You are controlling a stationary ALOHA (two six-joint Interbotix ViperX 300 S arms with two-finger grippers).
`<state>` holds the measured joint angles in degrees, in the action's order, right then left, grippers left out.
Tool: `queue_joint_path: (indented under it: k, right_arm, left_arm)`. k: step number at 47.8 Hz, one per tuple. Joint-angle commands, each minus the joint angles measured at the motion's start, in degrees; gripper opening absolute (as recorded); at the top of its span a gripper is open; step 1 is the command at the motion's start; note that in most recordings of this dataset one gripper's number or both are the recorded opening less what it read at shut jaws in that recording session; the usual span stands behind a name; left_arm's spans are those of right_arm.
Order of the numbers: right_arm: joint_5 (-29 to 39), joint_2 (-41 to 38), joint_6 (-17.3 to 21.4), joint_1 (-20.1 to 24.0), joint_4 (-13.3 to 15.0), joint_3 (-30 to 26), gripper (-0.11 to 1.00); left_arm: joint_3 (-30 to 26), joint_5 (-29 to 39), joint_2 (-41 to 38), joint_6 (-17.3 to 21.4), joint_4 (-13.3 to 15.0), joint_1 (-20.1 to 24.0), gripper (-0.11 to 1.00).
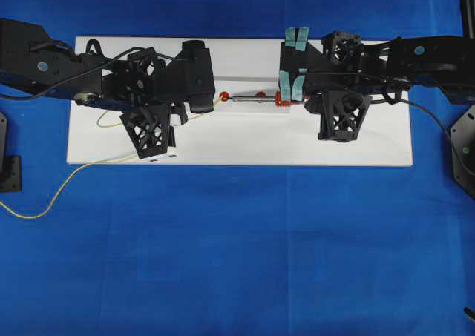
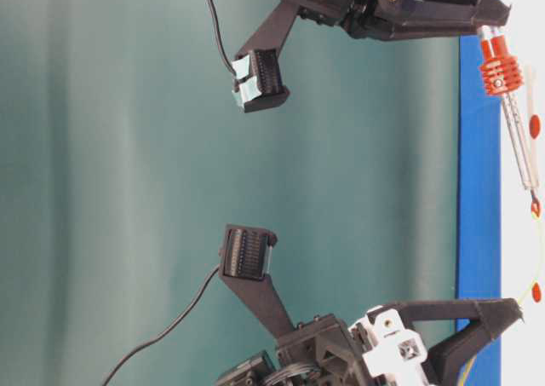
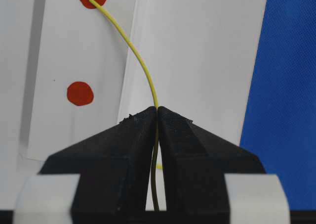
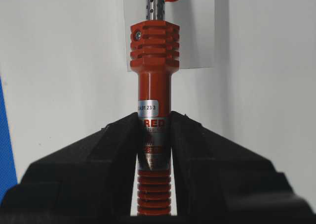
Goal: Touch the tip of the soldering iron to the tip of the solder at the mark.
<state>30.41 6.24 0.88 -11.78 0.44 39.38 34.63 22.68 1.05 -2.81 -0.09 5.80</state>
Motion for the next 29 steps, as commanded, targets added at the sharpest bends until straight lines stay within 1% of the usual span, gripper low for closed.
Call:
queue_joint_path:
  k: [1,19,29]
  right_arm:
    - [-0.35,0.62,-0.09,0.00,0.09,-1.41,0.06]
    - [-0.35,0.62,-0.09,0.00,0.09,-1.41,0.06]
    - [-0.35,0.62,-0.09,0.00,0.09,-1.41,0.06]
  left_arm:
    - [-1.14,-0.18,0.62,-0.09,-0.09,-0.09,0.02]
    - [-1.05,0.00,0.88,0.09,-0.09,-0.09,0.02]
    - [-0.35,3.60,5.10,0.53,-0.18,-0.09,0.02]
